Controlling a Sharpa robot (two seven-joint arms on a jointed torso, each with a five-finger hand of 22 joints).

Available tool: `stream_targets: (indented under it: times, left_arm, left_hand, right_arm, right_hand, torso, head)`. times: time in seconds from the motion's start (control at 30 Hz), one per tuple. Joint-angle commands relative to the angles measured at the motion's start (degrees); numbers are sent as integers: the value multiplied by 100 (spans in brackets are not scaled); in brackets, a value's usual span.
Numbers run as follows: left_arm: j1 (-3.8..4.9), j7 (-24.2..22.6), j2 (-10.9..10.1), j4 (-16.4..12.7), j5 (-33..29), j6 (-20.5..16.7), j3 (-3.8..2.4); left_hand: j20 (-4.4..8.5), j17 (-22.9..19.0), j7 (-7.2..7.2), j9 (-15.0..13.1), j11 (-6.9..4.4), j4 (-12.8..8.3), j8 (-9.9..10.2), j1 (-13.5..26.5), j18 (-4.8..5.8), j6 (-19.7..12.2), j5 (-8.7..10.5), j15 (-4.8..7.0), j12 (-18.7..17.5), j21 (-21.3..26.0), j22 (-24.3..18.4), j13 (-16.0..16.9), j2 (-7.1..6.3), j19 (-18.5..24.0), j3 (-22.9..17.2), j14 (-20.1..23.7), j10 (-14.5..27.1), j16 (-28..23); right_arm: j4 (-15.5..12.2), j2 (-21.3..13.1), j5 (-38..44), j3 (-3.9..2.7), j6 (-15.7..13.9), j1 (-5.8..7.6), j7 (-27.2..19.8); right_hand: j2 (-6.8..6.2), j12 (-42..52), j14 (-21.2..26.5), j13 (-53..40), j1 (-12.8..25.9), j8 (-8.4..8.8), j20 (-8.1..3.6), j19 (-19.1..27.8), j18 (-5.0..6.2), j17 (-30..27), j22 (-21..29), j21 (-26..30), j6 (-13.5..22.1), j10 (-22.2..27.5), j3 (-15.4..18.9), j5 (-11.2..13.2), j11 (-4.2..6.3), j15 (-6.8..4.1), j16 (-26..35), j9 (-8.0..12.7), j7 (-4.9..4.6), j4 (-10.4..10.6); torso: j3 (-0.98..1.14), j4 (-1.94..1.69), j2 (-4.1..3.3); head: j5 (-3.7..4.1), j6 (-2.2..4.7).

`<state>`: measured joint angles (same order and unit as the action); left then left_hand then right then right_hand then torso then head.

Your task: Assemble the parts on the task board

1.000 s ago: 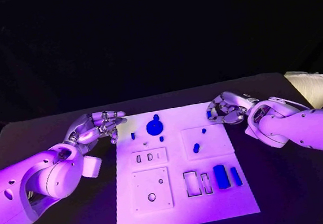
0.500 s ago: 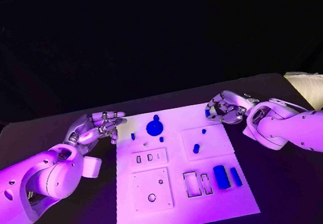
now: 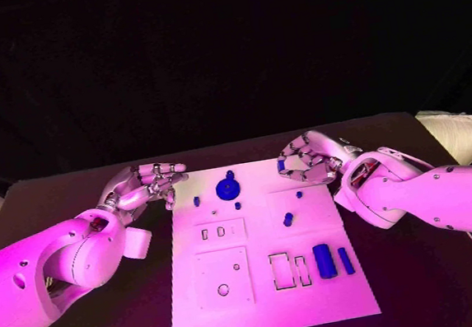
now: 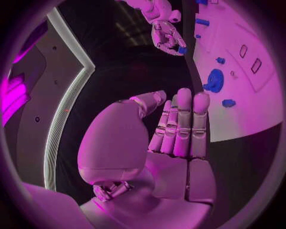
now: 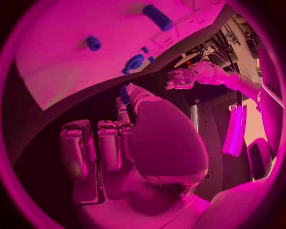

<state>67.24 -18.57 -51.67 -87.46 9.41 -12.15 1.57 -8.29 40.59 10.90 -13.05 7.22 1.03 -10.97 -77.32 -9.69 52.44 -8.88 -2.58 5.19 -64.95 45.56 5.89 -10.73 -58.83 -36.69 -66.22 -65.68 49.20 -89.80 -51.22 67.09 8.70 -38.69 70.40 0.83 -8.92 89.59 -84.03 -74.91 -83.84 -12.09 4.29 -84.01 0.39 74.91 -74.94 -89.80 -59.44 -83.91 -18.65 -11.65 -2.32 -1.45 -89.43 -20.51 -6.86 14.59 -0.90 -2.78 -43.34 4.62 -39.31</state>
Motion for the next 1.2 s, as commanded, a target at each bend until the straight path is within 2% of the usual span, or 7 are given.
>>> stream_targets:
  times: [0.03,0.4,0.5,0.7,0.9,1.0,1.2]
  left_arm:
    - [2,-27,15,1,96,180,0]
    - [1,97,45,9,269,143,5]
    - [1,134,57,14,302,135,6]
    - [1,207,69,21,381,127,14]
    - [0,262,71,19,446,141,19]
    - [0,297,70,17,532,147,19]
    - [0,339,80,17,610,161,20]
  left_hand:
    - [22,-12,-27,-21,-55,-14,-36,80,35,47,17,27,71,-27,7,34,0,52,-33,39,-93,44]
    - [146,69,-169,-135,-255,-147,-227,118,83,199,33,176,772,-210,235,496,71,-114,216,-85,-472,262]
    - [183,453,-211,-191,-291,-183,-320,125,104,230,19,218,1170,-286,331,804,94,-197,307,-254,-388,647]
    - [214,1699,-241,-419,-323,-184,-669,233,156,80,14,241,2921,-509,610,2129,78,-402,277,-703,404,1794]
    - [212,2195,-239,-493,-341,-163,-792,261,193,10,9,240,3374,-626,778,2407,79,-523,191,-936,554,2225]
    - [221,3032,-246,-545,-351,-142,-880,303,248,-42,10,250,3651,-812,1062,2551,54,-746,157,-1443,617,2924]
    - [222,3176,-248,-560,-351,-131,-905,321,261,-59,11,249,3715,-852,1123,2579,45,-788,146,-1519,642,3046]
  right_arm:
    - [-145,134,77,0,-197,-14,364]
    - [-308,765,808,16,-161,-221,782]
    - [-293,890,1068,28,-128,-293,868]
    - [-259,1134,1543,43,-65,-472,1174]
    - [-206,1284,1777,48,11,-603,1387]
    - [-191,1348,1852,51,51,-662,1429]
    - [-118,1459,1982,55,99,-748,1489]
  right_hand:
    - [19,21,-581,-1489,58,-18,-26,-599,-39,1444,-1506,-20,-87,-591,-30,-23,36,-55,-32,-59,43,-2]
    - [-20,18,-581,-1486,151,-50,-37,-599,-39,1440,-1506,-20,-92,-588,-52,-32,47,-65,-31,-73,53,17]
    - [-24,16,-581,-1485,161,-53,-38,-599,-39,1444,-1506,-20,-92,-586,-54,-28,47,-66,-32,-74,54,19]
    - [-31,22,-582,-1490,166,-56,-39,-599,-39,1446,-1506,-20,-94,-591,-56,-30,50,-66,-33,-76,57,17]
    - [-42,23,-581,-1491,171,-62,-40,-599,-39,1443,-1506,-20,-96,-593,-61,-35,53,-68,-32,-78,62,12]
    - [-53,23,-583,-1491,175,-66,-42,-599,-39,1450,-1506,-20,-96,-592,-65,-39,56,-70,-34,-80,64,8]
    - [-63,24,-582,-1492,182,-70,-43,-599,-39,1447,-1506,-20,-97,-593,-66,-40,56,-72,-33,-81,65,6]
  torso:
    - [-32,-18,35]
    - [-105,-15,72]
    - [-97,-19,66]
    - [-88,-21,59]
    - [-86,-12,60]
    - [-83,-6,56]
    - [-76,-18,57]
  head:
    - [-33,-24]
    - [-180,-73]
    - [-188,-90]
    - [-238,-130]
    - [-253,-149]
    - [-252,-165]
    - [-264,-201]
